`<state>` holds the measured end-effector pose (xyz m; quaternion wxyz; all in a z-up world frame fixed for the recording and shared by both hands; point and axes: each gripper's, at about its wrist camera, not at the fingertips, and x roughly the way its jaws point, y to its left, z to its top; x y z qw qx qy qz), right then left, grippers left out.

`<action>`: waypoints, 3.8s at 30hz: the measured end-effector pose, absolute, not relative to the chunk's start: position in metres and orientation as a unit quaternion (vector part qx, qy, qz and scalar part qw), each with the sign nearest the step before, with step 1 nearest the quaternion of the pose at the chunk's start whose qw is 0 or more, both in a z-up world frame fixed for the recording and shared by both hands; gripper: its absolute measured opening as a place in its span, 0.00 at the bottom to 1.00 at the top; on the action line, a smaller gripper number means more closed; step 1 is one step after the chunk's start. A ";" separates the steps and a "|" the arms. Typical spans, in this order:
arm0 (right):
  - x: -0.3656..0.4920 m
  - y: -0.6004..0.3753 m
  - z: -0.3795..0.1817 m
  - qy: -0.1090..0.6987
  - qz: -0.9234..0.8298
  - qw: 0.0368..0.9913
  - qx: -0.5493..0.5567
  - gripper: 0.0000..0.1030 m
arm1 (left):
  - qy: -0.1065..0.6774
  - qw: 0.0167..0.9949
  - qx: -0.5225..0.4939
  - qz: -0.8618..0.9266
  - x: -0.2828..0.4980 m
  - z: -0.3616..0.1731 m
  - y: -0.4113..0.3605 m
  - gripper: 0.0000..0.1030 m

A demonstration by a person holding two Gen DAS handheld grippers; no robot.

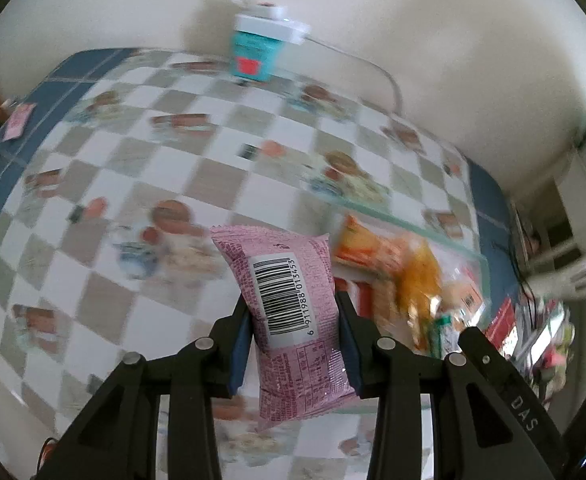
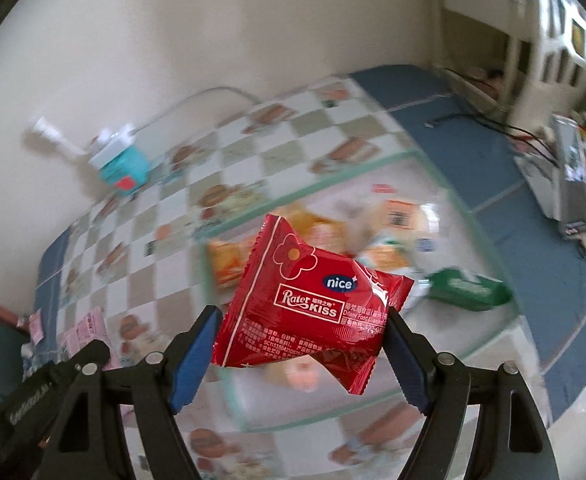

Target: Organize snacks

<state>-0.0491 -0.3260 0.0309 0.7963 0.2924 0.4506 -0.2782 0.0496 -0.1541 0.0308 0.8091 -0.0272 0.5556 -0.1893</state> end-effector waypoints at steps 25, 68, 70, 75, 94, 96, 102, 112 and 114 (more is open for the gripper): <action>-0.088 -0.390 -0.038 0.513 -0.310 0.728 0.333 0.81 | 0.597 0.771 0.047 -0.216 0.037 -0.036 -0.230 0.40; -0.075 -0.321 -0.010 0.520 -0.290 0.768 0.235 1.00 | 0.540 0.831 0.090 -0.098 0.035 -0.001 -0.137 0.94; -0.079 -0.310 -0.005 0.516 -0.290 0.775 0.220 1.00 | 0.534 0.834 0.102 -0.095 0.028 0.001 -0.131 0.94; -0.086 -0.290 0.000 0.511 -0.286 0.786 0.199 1.00 | 0.514 0.838 0.164 -0.082 0.004 -0.004 -0.121 0.94; -0.108 -0.255 0.003 0.509 -0.287 0.795 0.164 1.00 | 0.502 0.843 0.177 -0.077 -0.015 -0.002 -0.093 0.94; -0.109 -0.254 0.003 0.510 -0.288 0.794 0.163 1.00 | 0.502 0.843 0.178 -0.078 -0.015 -0.002 -0.093 0.94; -0.109 -0.253 0.003 0.509 -0.289 0.794 0.164 1.00 | 0.510 0.840 0.169 -0.077 -0.012 -0.003 -0.088 0.94; -0.107 -0.250 0.002 0.513 -0.287 0.793 0.163 1.00 | 0.521 0.835 0.158 -0.078 -0.009 -0.006 -0.084 0.94; -0.107 -0.250 0.001 0.514 -0.286 0.792 0.163 1.00 | 0.525 0.833 0.158 -0.079 -0.008 -0.008 -0.085 0.94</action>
